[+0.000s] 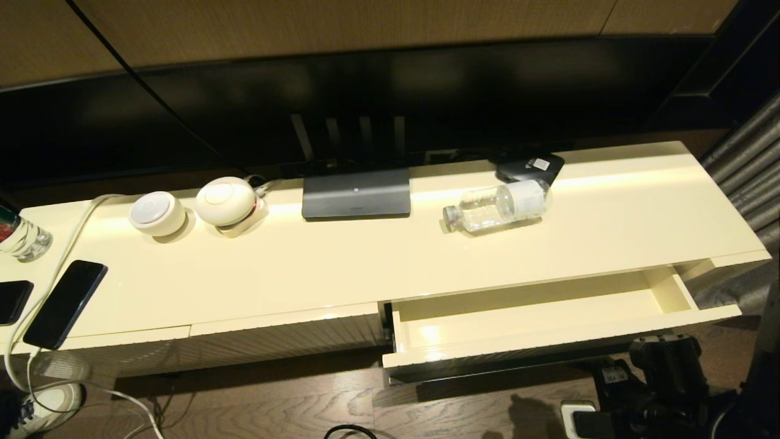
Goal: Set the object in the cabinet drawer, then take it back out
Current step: Open the drawer
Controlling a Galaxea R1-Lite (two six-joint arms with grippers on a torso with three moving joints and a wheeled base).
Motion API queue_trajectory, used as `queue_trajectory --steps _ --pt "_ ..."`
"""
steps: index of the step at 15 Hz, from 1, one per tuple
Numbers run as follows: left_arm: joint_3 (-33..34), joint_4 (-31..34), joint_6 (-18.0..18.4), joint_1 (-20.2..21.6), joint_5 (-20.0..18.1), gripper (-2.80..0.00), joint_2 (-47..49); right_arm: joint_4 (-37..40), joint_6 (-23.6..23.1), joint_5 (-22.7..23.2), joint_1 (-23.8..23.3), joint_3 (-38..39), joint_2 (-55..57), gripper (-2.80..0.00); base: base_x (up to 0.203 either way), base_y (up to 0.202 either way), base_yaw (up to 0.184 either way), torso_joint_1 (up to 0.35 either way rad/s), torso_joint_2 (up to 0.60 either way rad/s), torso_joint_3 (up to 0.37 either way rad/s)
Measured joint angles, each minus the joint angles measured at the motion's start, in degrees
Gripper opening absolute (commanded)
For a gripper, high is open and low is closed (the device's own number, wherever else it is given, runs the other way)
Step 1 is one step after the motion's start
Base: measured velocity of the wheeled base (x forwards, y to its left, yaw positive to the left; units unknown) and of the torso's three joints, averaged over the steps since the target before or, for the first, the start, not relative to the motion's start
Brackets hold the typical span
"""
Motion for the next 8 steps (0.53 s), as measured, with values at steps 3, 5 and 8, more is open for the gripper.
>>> queue_trajectory --steps 3,5,8 --pt "0.0 0.01 0.03 0.0 -0.02 -2.8 0.0 -0.13 0.21 0.05 -0.47 5.77 -4.81 -2.8 0.0 0.0 0.0 0.0 0.0 0.0" --pt "0.0 0.0 0.02 0.0 0.0 -2.8 0.0 -0.52 0.43 0.24 -1.08 9.18 -8.51 -2.8 0.0 0.0 0.0 0.0 0.0 0.0" --pt "0.0 -0.02 0.02 0.0 0.0 -2.8 0.0 -2.01 3.58 0.98 -2.1 10.74 -14.99 -2.8 0.0 0.0 0.0 0.0 0.0 0.0"
